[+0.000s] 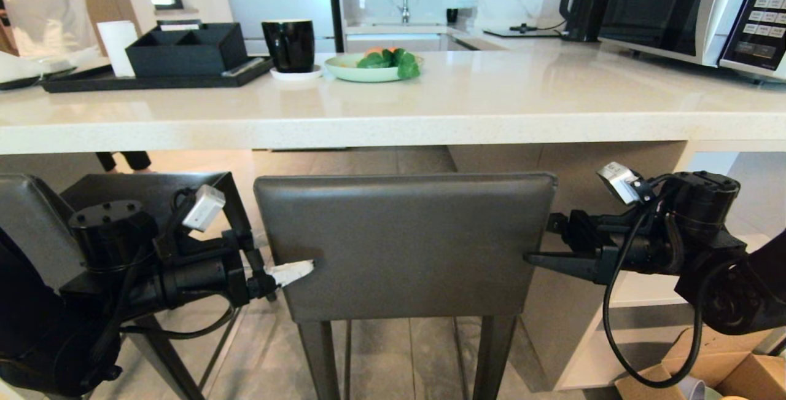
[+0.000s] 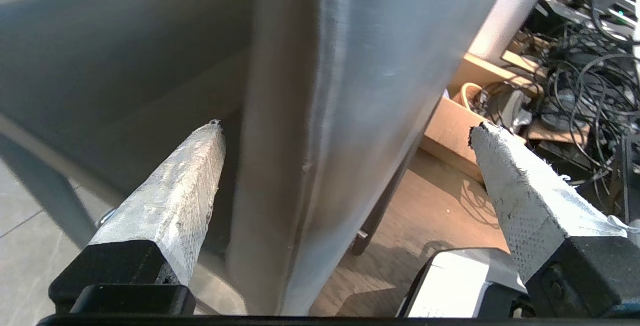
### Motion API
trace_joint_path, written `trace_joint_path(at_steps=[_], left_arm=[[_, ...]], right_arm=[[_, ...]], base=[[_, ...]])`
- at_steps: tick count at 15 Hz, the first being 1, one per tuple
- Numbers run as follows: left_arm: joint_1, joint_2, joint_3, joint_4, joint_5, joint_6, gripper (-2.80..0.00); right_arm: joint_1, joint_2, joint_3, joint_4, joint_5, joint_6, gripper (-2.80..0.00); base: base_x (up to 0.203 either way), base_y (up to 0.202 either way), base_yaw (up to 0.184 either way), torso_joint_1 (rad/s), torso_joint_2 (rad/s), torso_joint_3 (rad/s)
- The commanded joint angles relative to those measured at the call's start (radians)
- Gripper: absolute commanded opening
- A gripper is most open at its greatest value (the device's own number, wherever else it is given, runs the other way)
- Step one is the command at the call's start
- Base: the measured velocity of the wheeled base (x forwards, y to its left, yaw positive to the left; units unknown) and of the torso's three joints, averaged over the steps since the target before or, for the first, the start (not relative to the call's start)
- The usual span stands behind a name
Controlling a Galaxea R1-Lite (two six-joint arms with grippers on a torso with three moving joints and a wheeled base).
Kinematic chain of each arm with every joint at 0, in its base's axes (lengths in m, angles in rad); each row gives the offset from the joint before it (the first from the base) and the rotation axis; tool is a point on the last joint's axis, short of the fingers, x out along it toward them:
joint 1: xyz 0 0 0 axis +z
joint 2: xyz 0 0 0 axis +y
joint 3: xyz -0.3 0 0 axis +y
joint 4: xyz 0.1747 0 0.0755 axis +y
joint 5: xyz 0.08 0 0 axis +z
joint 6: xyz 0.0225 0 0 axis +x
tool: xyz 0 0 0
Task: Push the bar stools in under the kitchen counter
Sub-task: Pull the gray chair out from under the dining table
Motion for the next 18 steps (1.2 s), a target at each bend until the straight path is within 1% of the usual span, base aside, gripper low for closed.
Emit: trace_joint_path(at_steps=[1, 5, 7, 10, 15, 18], left_arm=[[-0.005, 0.010, -0.001, -0.007, -0.003, 0.002, 0.00], [-0.005, 0.025, -0.036, -0.007, -0.002, 0.003, 0.00], [-0.029, 0.025, -0.049, -0.007, -0.002, -0.007, 0.00], [-0.037, 0.056, -0.063, -0.007, -0.002, 0.001, 0.00], [-0.044, 0.044, -0.056, -0.009, -0.004, -0.002, 0.00], [-0.075, 0.015, -0.048, -0.009, -0.004, -0.003, 0.00]], right_arm=[[0.001, 0.039, -0.041, -0.006, 0.038, 0.014, 0.00], [0.025, 0.066, -0.069, -0.008, 0.034, 0.024, 0.00], [0.029, 0.077, -0.066, -0.011, 0.027, 0.025, 0.00], [0.033, 0.092, -0.072, -0.035, 0.004, 0.042, 0.00], [0.063, 0.101, -0.095, -0.038, 0.003, 0.054, 0.00], [0.074, 0.103, -0.093, -0.038, 0.002, 0.053, 0.00]], base=[[0.000, 0.000, 0.000, 0.000, 0.00, 0.000], [0.000, 0.000, 0.000, 0.000, 0.00, 0.000], [0.000, 0.000, 0.000, 0.000, 0.00, 0.000], [0.000, 0.000, 0.000, 0.000, 0.00, 0.000], [0.000, 0.000, 0.000, 0.000, 0.00, 0.000], [0.000, 0.000, 0.000, 0.000, 0.00, 0.000]])
